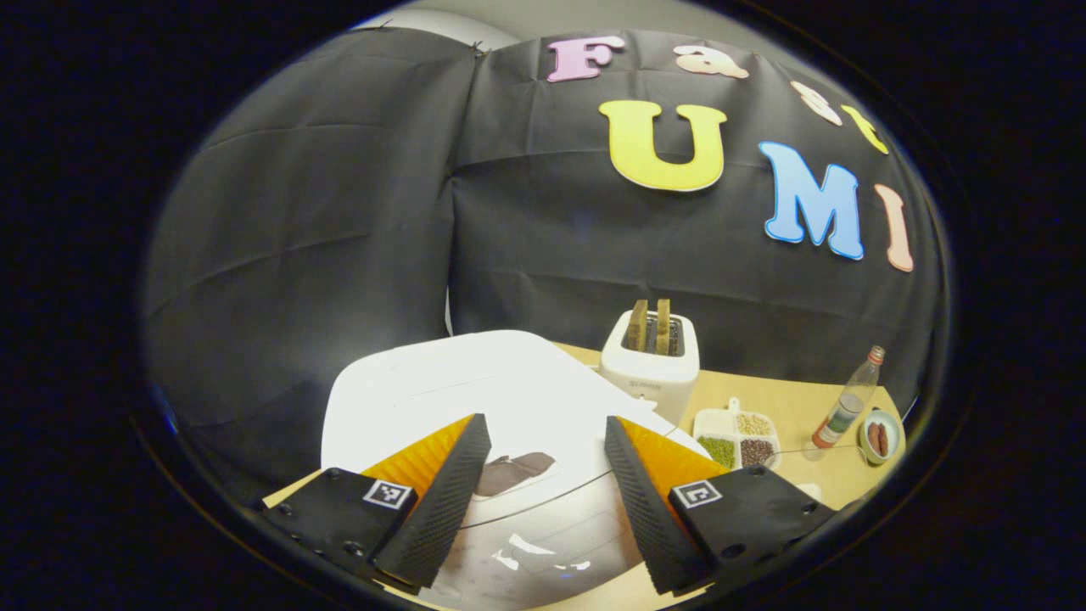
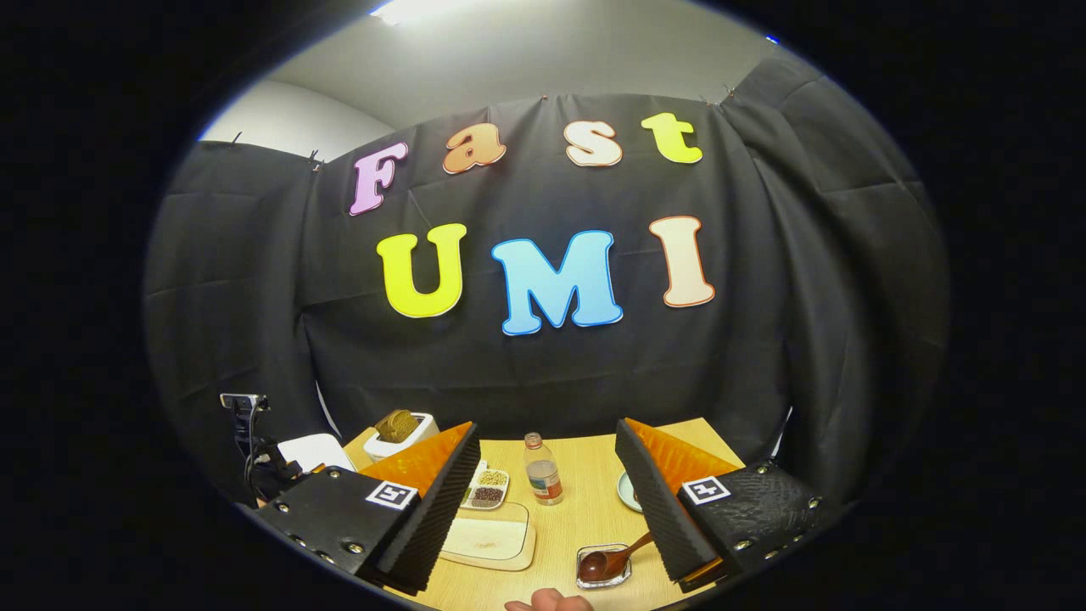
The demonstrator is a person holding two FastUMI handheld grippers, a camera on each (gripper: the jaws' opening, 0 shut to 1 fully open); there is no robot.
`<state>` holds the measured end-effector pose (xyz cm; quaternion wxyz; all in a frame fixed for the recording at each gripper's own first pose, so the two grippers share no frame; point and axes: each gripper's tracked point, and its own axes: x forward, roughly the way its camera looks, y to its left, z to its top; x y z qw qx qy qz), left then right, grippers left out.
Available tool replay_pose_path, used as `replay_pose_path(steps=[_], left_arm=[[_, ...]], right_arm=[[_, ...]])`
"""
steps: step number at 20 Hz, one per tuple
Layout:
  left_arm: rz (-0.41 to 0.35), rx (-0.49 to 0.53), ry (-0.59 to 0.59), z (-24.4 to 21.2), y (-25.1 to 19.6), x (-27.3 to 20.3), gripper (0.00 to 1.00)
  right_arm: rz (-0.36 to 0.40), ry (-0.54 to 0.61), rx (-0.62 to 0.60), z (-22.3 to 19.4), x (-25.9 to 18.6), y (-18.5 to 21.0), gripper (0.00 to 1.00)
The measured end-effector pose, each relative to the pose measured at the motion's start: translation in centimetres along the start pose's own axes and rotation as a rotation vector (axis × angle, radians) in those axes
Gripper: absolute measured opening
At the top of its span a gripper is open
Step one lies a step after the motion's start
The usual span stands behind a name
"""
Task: Close the left gripper, press the button to open the rice cooker; take a wooden spoon from the chopstick holder with the right hand, scoop a spoonful of rice and pour it into the rice cooker, then put the wooden spoon back into the chopstick holder.
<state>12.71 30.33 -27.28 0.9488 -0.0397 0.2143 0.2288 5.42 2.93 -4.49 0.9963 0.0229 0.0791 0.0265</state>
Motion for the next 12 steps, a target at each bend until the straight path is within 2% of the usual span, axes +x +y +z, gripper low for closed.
replay_pose_path(steps=[2, 4, 8, 12], left_arm=[[0.002, 0.027, -0.02, -0.1, -0.2, 0.0, 0.96], [-0.011, 0.01, -0.042, 0.3, -0.1, -0.4, 0.98], [-0.079, 0.003, -0.045, 1.2, -0.6, -1.0, 0.96], [-0.118, 0.028, -0.133, 4.9, -1.7, -3.5, 0.95]], right_arm=[[-0.002, 0.014, 0.014, -0.5, 0.0, -0.2, 0.98], [-0.002, 0.018, 0.016, -0.4, -0.1, -0.3, 0.98], [-0.014, 0.002, 0.016, 0.0, -0.4, -1.0, 0.98], [-0.019, -0.003, 0.024, 0.1, -0.7, -1.5, 0.98]])
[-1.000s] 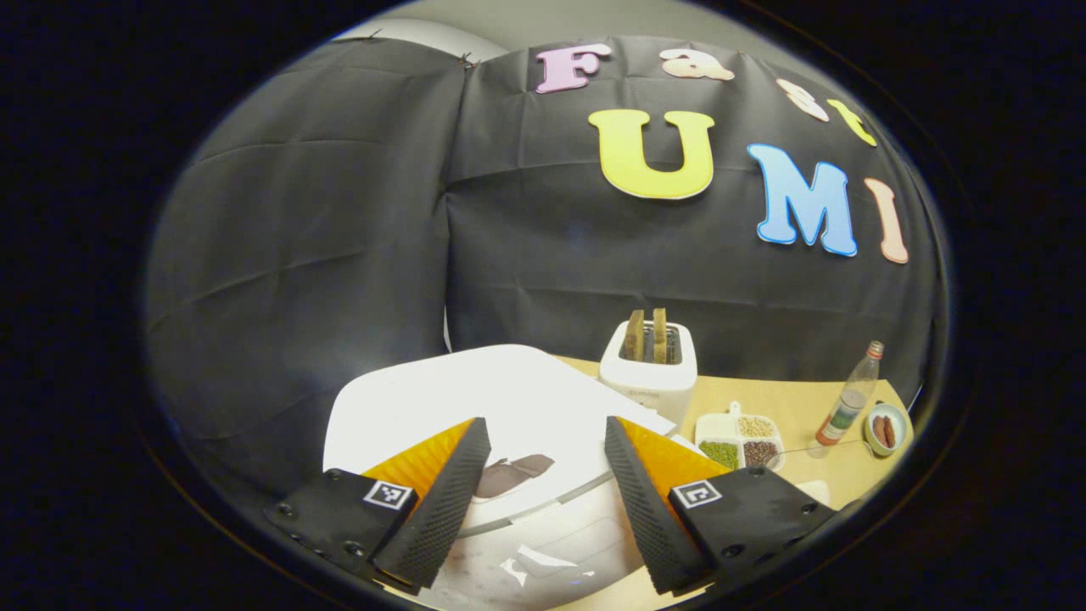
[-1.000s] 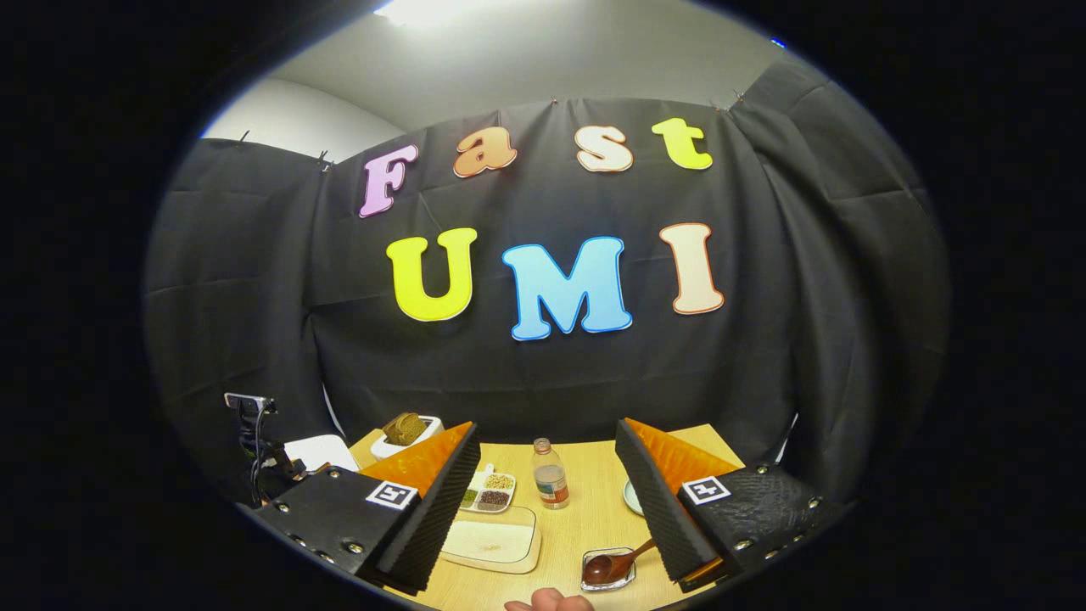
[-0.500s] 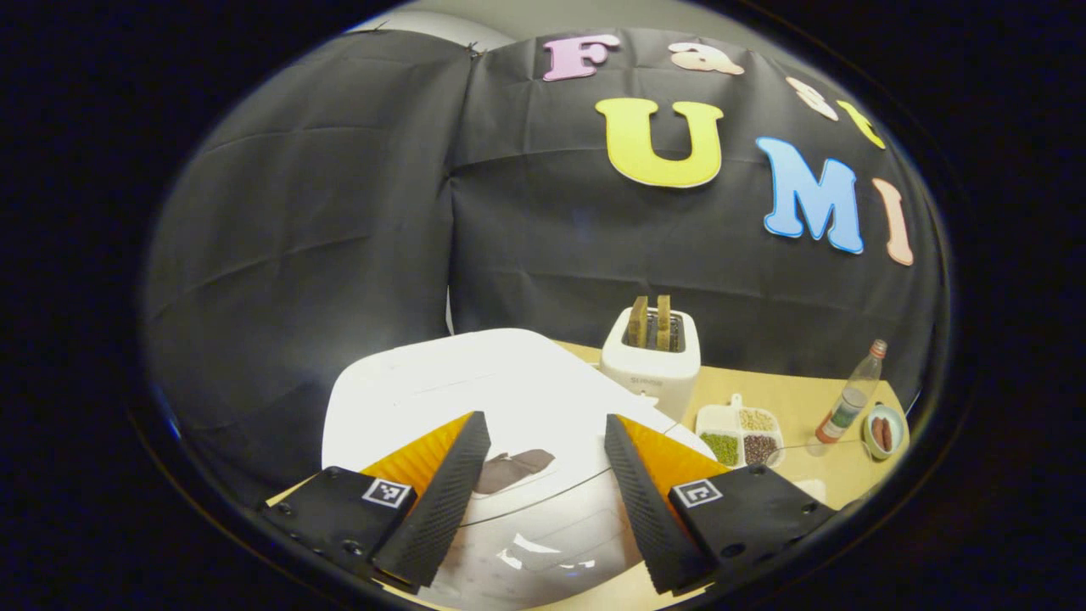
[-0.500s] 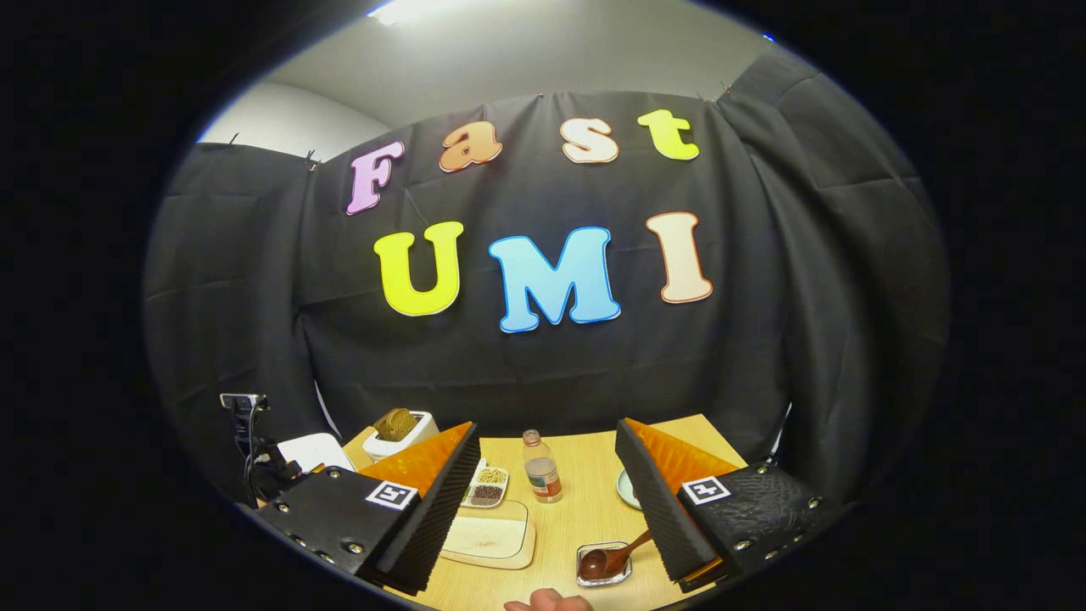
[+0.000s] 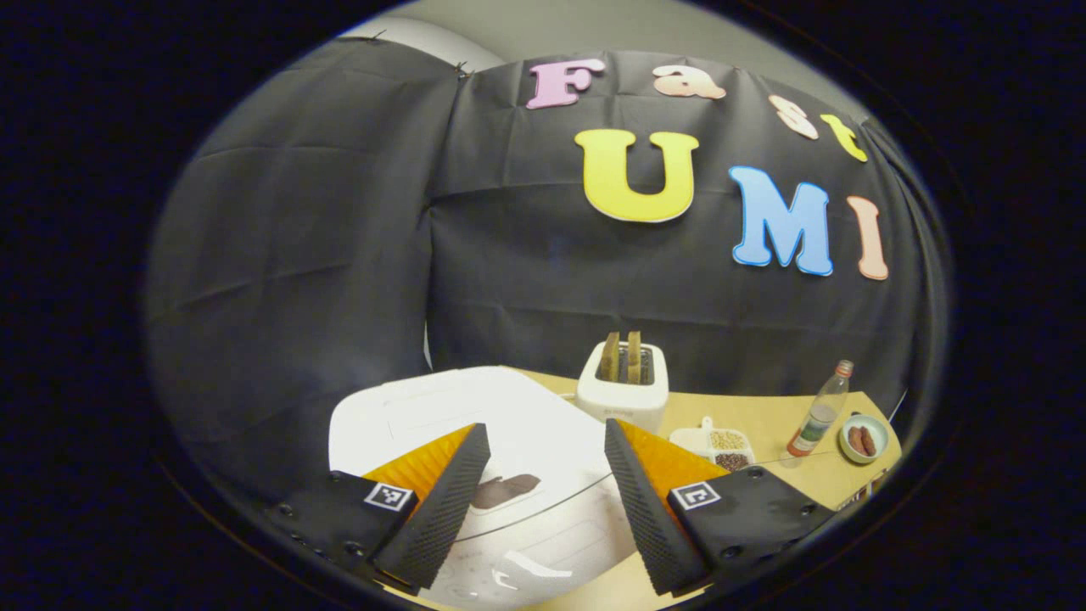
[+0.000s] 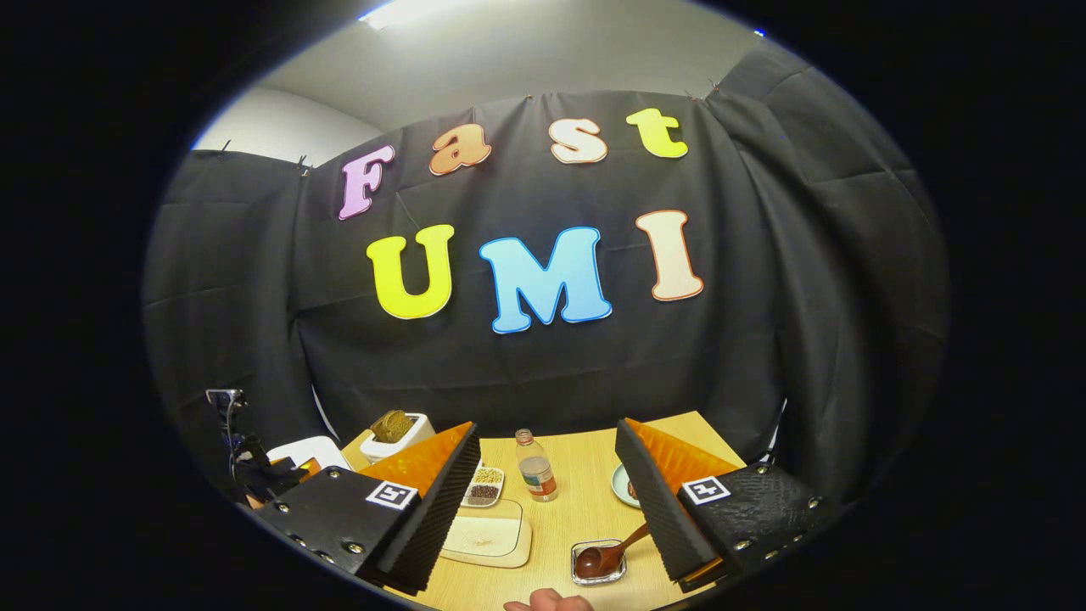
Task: Close the left gripper, press the button to open the rice cooker; take a wooden spoon from the chopstick holder with the right hand, scoop a spoonful of rice and pour it into the rice cooker, then put the wooden spoon back into the chopstick holder.
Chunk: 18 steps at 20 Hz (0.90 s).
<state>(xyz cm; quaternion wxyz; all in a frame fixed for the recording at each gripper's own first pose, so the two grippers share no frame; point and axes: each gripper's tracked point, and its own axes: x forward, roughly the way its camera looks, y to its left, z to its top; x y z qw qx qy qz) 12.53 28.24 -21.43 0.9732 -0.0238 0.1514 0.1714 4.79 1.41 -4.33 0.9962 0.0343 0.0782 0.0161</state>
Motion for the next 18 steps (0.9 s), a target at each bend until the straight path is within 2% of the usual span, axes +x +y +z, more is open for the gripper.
replay_pose_path(steps=[6, 8, 10, 12, 13, 14, 16, 18], left_arm=[[-0.148, 0.013, -0.203, 11.8, -7.7, -7.4, 0.96], [-0.141, 0.036, -0.246, 14.6, -9.2, -10.0, 0.96], [-0.182, 0.047, -0.278, 16.8, -11.7, -12.6, 0.99], [-0.249, 0.035, -0.298, 17.7, -14.3, -14.9, 0.95], [-0.28, 0.03, -0.301, 17.8, -15.6, -16.2, 0.97], [-0.298, 0.025, -0.31, 18.1, -16.5, -17.4, 0.95], [-0.332, 0.025, -0.366, 19.2, -18.1, -19.6, 0.95], [-0.347, 0.047, -0.363, 18.5, -19.6, -20.0, 0.95]], right_arm=[[-0.043, -0.04, -0.002, 1.4, -0.4, -1.6, 0.98], [-0.058, -0.049, 0.001, 1.9, -0.5, -2.1, 0.97], [-0.065, -0.063, -0.001, 2.6, -0.8, -2.5, 0.97], [-0.07, -0.075, -0.006, 3.3, -1.1, -2.6, 0.97], [-0.073, -0.082, -0.008, 3.7, -1.2, -2.6, 0.92], [-0.077, -0.09, -0.012, 4.1, -1.4, -2.6, 0.97], [-0.082, -0.116, -0.03, 4.8, -1.8, -2.8, 0.97], [-0.083, -0.126, -0.064, 5.0, -1.8, -3.1, 0.97]])
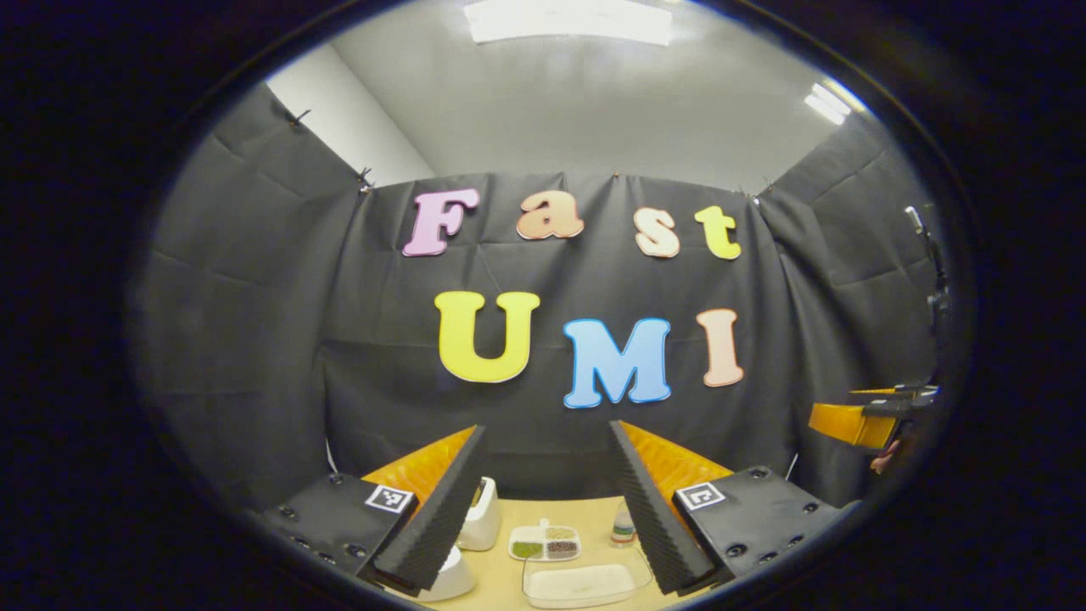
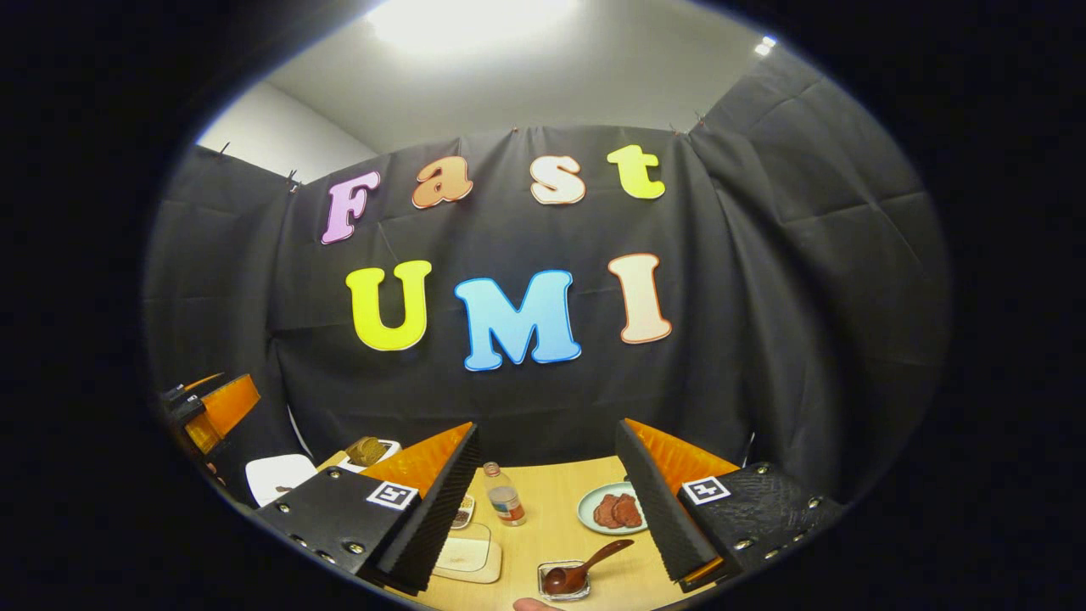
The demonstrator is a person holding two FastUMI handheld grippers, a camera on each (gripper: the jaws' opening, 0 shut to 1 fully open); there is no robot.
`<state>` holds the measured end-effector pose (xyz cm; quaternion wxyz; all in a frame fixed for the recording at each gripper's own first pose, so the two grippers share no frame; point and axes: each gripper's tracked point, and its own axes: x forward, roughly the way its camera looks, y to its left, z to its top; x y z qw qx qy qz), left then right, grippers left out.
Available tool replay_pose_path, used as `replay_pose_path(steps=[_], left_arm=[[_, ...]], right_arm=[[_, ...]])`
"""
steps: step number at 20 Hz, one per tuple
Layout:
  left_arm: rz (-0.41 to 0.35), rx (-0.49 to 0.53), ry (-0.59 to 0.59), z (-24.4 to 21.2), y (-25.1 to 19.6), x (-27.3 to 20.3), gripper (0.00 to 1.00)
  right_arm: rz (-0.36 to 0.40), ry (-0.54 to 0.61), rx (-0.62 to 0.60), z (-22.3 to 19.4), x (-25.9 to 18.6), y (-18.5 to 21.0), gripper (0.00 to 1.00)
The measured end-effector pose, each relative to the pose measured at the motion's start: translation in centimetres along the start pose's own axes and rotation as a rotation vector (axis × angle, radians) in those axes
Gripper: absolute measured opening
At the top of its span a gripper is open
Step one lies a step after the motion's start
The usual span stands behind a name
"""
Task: Close the left gripper, press the button to open the rice cooker; take a wooden spoon from the chopstick holder with the right hand, scoop a spoonful of rice and pour it into the rice cooker, then put the wooden spoon back into the chopstick holder.
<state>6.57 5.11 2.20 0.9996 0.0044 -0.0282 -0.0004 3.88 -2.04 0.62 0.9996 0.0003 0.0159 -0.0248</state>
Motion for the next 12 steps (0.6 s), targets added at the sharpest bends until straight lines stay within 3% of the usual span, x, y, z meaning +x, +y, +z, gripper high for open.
replay_pose_path(steps=[3, 4, 5, 10, 12], left_arm=[[-0.005, -0.001, 0.036, -1.6, -1.5, -1.3, 0.96], [0.002, -0.007, 0.035, -1.6, -1.7, -1.8, 0.95], [0.019, -0.011, 0.036, -1.7, -1.6, -2.2, 0.96], [0.08, 0.003, 0.041, -1.4, -0.8, -3.1, 0.96], [0.077, 0.007, 0.028, -1.0, -1.0, -3.8, 0.95]], right_arm=[[0.034, 0.024, -0.006, -0.5, -0.2, 0.2, 0.98], [0.046, 0.025, 0.005, -0.3, -0.1, 0.3, 0.93], [0.056, 0.023, 0.015, -0.1, -0.1, 0.3, 0.98], [0.111, 0.029, 0.032, 0.2, -0.7, 0.5, 0.98], [0.099, 0.029, 0.038, 0.2, -1.1, 0.5, 0.98]])
